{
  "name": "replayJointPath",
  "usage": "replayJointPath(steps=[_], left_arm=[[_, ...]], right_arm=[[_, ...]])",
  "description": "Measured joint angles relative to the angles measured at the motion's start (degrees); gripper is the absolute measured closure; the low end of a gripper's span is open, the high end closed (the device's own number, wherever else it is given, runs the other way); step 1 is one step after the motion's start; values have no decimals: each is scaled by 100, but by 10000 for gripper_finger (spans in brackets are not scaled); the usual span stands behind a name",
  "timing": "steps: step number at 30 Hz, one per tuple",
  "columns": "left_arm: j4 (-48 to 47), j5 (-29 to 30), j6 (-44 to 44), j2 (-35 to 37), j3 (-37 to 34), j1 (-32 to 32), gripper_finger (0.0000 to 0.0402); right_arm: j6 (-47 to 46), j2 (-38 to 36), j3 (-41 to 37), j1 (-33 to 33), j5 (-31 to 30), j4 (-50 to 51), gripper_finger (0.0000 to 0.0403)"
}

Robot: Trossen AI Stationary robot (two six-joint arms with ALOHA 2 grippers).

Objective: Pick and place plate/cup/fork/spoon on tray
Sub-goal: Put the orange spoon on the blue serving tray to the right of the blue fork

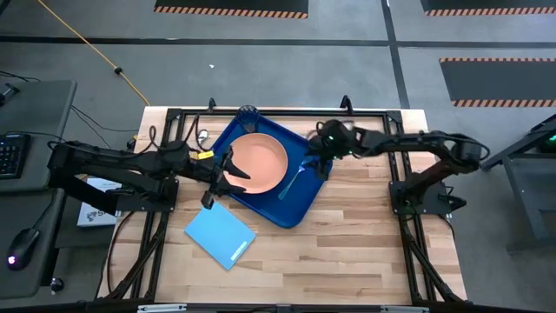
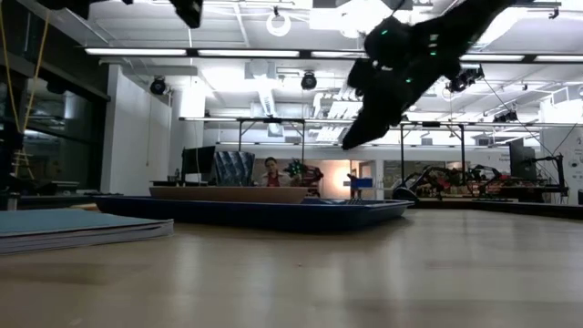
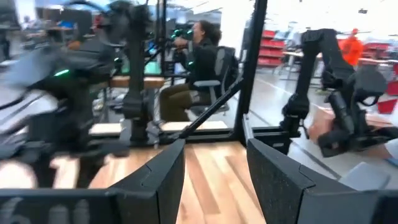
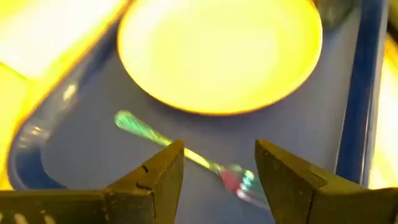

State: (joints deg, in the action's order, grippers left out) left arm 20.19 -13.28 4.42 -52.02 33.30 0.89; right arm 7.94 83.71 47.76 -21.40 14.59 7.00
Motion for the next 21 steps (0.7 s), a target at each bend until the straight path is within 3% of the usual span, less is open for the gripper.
replayJointPath(steps=[3,8,10,13,16,21], left_arm=[[-468,937,-2,462,0,-9,241],[-1894,4417,55,801,53,-127,241],[-3131,5120,557,764,286,-407,241],[-4632,5218,1722,502,550,-1074,241],[-5680,5130,2263,139,536,-1810,241],[-6022,4887,2655,-406,293,-3000,241]], right_arm=[[-24,-392,-502,96,-86,-922,214],[-37,-837,-825,119,-330,-1735,214],[-10,-916,-823,115,-534,-1875,214],[2,-923,-735,110,-691,-1971,214],[5,-889,-636,115,-710,-2109,214],[143,-871,-582,107,-710,-2146,214]])
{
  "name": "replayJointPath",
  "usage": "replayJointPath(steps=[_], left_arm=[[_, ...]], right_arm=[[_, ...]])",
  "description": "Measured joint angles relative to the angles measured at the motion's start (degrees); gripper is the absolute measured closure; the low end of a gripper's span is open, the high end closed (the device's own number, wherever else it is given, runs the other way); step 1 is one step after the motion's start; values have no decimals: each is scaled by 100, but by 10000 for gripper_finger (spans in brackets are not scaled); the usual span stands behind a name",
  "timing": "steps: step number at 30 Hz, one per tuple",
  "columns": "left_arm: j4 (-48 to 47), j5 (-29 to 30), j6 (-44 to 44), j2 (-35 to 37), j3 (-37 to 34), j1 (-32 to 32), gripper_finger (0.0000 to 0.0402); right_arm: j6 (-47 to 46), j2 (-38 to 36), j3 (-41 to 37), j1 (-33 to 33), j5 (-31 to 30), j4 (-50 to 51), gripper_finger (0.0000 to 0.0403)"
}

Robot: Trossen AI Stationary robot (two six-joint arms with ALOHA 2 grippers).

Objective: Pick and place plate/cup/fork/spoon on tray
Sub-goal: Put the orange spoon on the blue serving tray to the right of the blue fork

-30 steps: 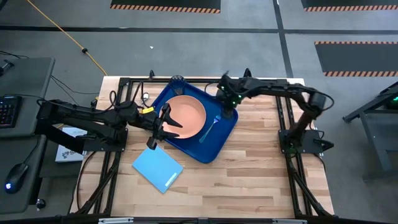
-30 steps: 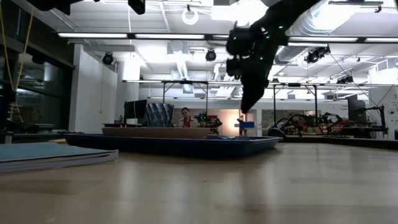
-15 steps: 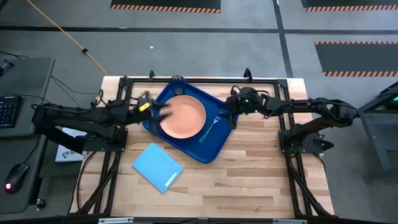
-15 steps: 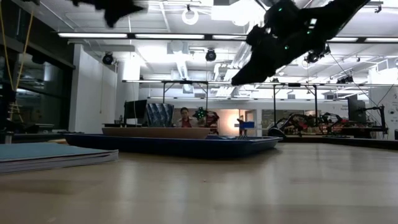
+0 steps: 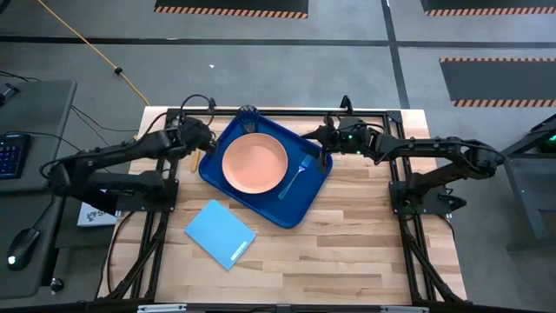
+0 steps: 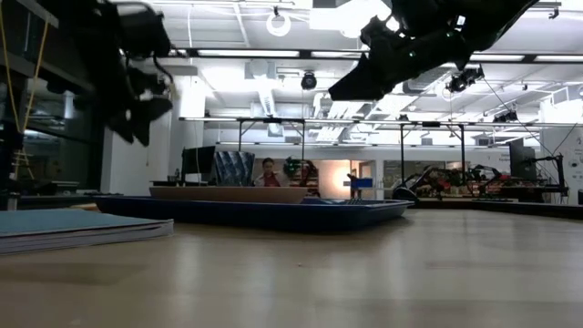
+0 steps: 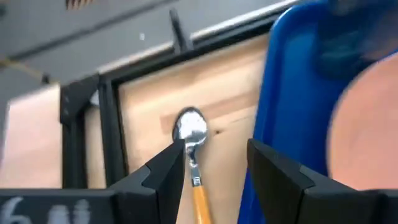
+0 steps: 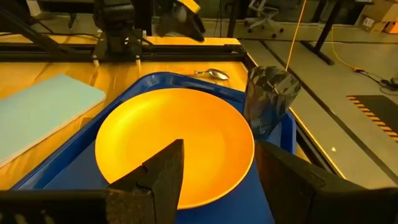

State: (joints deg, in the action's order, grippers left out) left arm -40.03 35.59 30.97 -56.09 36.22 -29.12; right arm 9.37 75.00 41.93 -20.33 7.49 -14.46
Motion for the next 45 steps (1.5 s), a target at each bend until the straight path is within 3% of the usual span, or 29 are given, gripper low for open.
replayJointPath(steps=[4,16,22,27,34,39,45], left_arm=[[224,-693,-10,-451,-229,-682,241],[1876,-1160,-36,-1652,-682,-1411,241],[2042,-1083,-103,-2138,-809,-1551,241],[2074,-655,14,-2191,-835,-1561,241],[2079,-813,78,-2193,-832,-1663,243],[2189,-857,167,-2193,-832,-1764,277],[2242,-887,141,-2193,-838,-1780,356]], right_arm=[[12,0,0,-3,-2,9,214],[-32,0,0,-3,-4,14,214],[-28,0,0,-3,-4,15,214],[-1,0,0,-3,-4,15,214],[-32,2,0,-3,-4,16,214],[-32,2,0,-3,-7,20,214],[-32,2,0,-1,-7,20,214]])
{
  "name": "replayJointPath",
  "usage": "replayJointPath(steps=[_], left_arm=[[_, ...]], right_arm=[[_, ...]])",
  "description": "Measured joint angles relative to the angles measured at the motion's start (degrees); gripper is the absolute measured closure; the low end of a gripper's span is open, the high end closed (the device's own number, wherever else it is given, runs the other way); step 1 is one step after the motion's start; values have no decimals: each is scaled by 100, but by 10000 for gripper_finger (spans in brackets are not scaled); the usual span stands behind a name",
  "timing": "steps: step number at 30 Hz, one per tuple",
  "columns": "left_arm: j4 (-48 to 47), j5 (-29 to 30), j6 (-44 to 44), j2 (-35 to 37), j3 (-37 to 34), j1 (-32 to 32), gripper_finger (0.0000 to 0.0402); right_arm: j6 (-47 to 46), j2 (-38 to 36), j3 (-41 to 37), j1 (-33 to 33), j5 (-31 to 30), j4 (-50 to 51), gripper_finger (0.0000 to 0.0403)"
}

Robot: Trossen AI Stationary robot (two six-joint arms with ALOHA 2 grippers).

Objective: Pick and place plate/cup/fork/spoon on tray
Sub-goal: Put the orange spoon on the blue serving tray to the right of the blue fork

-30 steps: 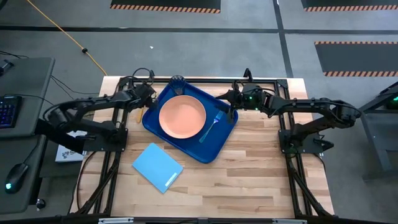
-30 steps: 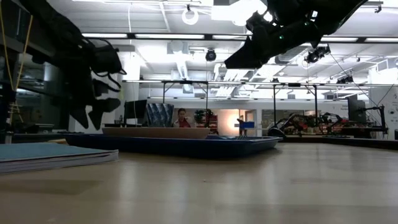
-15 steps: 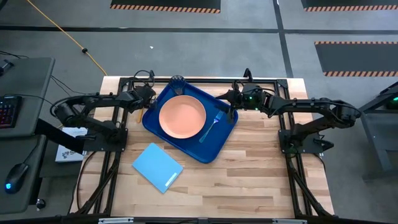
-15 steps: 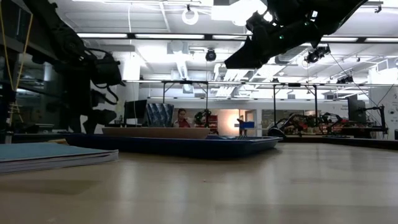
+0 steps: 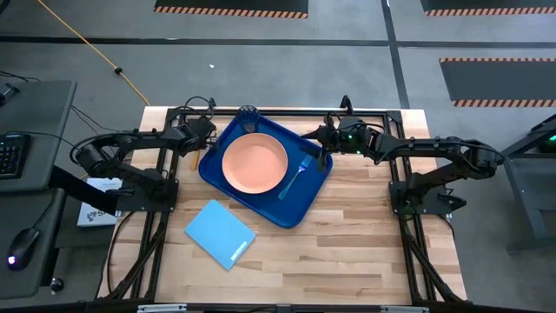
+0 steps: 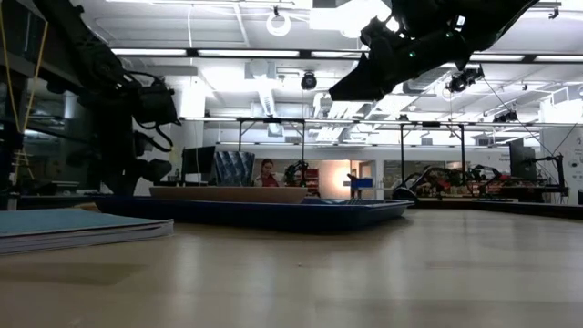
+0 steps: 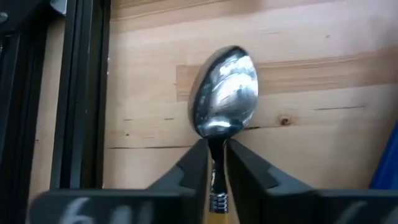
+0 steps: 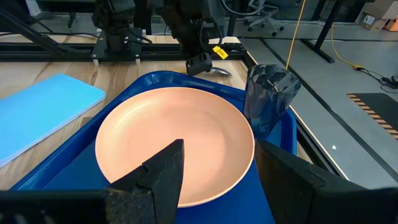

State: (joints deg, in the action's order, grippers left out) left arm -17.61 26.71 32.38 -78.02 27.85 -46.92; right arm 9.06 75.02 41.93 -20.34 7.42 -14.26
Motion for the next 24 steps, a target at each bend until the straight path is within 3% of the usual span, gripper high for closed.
replayJointPath(steps=[4,9,15,24], left_arm=[[442,189,-99,7,-218,11,394],[1033,198,-253,24,-579,5,394],[1113,172,-563,134,-618,22,399],[683,-127,-702,874,-645,53,401]], right_arm=[[0,0,0,0,0,19,214],[-2,0,0,0,1,26,214],[-4,0,0,0,0,24,214],[-54,2,0,0,0,24,214]])
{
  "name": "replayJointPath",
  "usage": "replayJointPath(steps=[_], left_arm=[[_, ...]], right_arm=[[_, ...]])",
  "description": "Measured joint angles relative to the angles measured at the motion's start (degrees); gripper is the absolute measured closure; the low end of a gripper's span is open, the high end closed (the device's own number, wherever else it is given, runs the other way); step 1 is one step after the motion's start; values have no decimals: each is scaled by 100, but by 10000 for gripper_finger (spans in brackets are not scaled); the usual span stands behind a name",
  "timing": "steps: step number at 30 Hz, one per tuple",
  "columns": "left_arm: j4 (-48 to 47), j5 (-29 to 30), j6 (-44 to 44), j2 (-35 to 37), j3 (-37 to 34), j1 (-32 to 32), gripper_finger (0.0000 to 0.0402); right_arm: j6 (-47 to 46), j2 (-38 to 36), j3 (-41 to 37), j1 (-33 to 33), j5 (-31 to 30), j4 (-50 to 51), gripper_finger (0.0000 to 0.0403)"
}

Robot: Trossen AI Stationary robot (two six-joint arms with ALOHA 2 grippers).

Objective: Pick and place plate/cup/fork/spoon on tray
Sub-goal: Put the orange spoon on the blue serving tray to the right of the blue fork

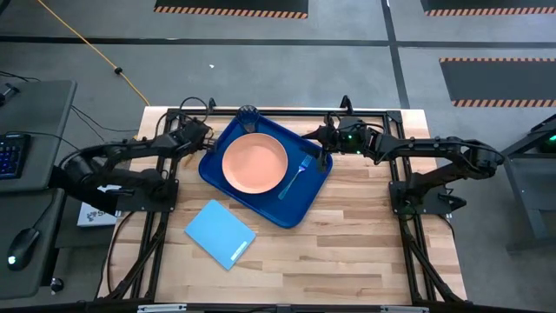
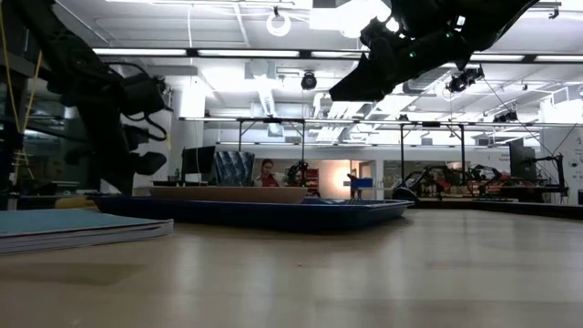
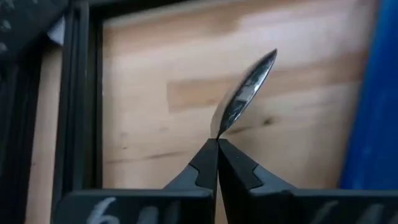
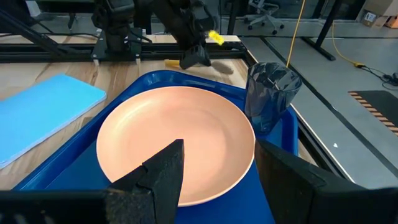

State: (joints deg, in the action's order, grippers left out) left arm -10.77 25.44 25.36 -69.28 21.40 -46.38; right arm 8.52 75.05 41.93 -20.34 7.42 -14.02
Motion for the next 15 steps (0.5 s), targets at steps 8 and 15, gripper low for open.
replayJointPath(steps=[8,15], left_arm=[[-187,47,-3,1060,8,253,401],[-318,-27,-66,2007,8,672,401]], right_arm=[[-58,0,0,2,0,0,214],[-58,0,0,2,0,0,214]])
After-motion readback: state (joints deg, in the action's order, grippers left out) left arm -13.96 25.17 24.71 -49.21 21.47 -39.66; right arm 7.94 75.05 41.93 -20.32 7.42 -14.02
